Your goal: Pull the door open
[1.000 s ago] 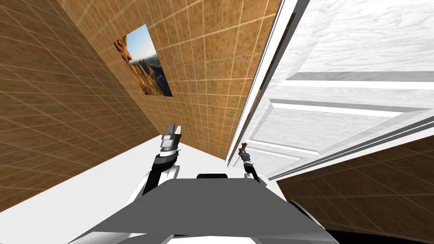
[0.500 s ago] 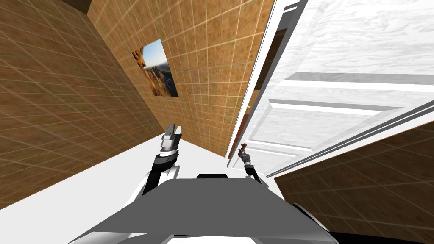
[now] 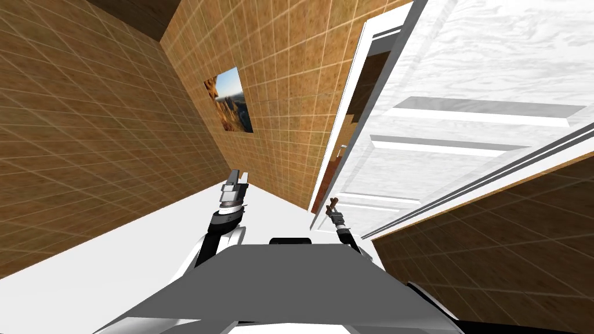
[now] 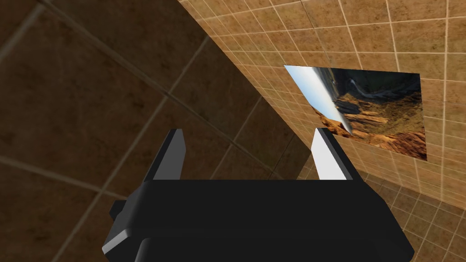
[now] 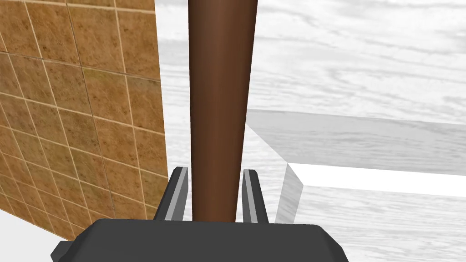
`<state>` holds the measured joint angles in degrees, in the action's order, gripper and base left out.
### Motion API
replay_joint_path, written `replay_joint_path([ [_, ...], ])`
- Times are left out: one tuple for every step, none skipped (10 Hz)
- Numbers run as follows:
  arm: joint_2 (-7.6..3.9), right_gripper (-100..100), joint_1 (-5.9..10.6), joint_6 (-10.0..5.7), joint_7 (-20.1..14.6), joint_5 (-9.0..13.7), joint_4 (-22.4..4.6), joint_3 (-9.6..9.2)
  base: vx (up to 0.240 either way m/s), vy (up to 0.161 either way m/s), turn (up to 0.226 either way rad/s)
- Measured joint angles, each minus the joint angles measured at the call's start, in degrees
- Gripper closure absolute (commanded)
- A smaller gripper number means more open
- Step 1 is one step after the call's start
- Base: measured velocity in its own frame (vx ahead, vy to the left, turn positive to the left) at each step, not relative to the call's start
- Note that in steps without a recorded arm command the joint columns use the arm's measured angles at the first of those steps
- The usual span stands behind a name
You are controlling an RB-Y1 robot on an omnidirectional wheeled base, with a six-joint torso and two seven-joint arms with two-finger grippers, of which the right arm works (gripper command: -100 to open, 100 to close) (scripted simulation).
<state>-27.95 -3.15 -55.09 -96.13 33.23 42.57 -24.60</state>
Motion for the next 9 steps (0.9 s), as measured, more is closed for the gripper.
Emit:
replay_joint_path([
  [-0.6,100,-0.24,-0.75,-0.9,-0.3,-0.2,-0.8,-0.239,-0.055,0.078],
  [-1.12,100,-0.71,-1.17,-1.4,-0.6,0.2,-1.42,-0.106,-0.019,0.017],
  [-1.06,100,-0.89,-1.15,-1.5,-0.7,0.3,-1.64,-0.175,-0.039,0.143],
  [-1.58,100,-1.13,-1.92,-1.9,-0.8,0.0,-2.09,-0.27,-0.072,0.181],
  [-2.32,100,-1.57,-2.89,-2.5,-1.0,0.2,-2.56,-0.236,-0.079,0.147],
  [-2.95,100,-2.23,-3.48,-3.0,-1.1,0.7,-3.1,-0.216,-0.099,0.167],
  [-3.31,100,-2.3,-4.58,-3.8,-1.5,-0.2,-3.91,-0.267,-0.075,0.199],
  [-4.02,100,-2.65,-5.81,-4.7,-1.7,-0.6,-4.62,-0.244,-0.104,0.12],
  [-4.62,100,-3.43,-6.46,-5.2,-2.0,-0.1,-5.24,-0.102,-0.048,0.031],
])
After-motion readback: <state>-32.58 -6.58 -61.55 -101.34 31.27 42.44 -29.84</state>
